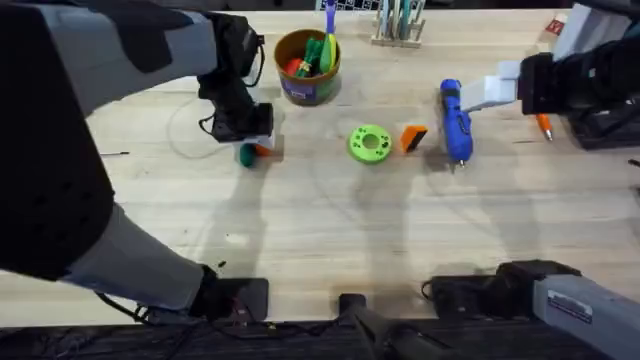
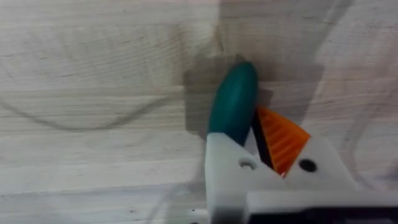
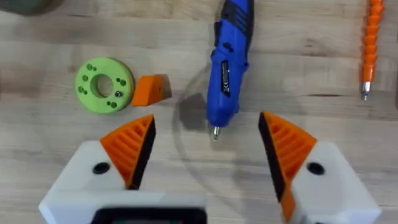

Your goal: Pick up the gripper from the table and insert it into the empty holder that is missing its gripper. Then pick up a screw, insert it into the mounting hole, and use the screwdriver to tighten it. Finally, clean up the table by picking up the vegetable and placing it into the bucket.

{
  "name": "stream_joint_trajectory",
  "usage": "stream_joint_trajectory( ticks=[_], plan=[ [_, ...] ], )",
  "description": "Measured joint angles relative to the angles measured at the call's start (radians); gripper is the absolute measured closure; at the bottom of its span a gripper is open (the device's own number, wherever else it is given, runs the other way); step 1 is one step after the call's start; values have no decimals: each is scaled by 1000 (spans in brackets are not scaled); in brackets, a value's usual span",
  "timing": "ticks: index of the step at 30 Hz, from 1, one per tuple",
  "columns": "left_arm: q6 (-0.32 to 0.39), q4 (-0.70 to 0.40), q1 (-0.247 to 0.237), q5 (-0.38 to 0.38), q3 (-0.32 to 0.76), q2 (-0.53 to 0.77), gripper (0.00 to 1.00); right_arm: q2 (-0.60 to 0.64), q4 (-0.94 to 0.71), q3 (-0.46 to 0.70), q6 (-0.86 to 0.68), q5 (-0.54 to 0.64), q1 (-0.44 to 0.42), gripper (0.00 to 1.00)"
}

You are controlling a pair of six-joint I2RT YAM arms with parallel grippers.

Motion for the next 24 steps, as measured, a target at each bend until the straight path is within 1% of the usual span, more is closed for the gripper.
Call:
stream_joint_trajectory(
  ticks=[5, 9, 17, 18, 24],
  plan=[
    [0, -3, 0, -3, 3, -1, 992, 0, 0, 0, 0, 0, 0, 14],
    [0, -51, 3, -21, 15, -36, 992, 0, 0, 0, 0, 0, 0, 15],
    [0, -217, 3, -27, 152, -242, 992, 0, 0, 0, 0, 0, 0, 15],
    [0, -266, 3, -28, 192, -314, 992, 0, 0, 0, 0, 0, 0, 14],
    [0, -308, 3, -29, 224, -425, 992, 0, 0, 0, 0, 0, 0, 15]
  ],
)
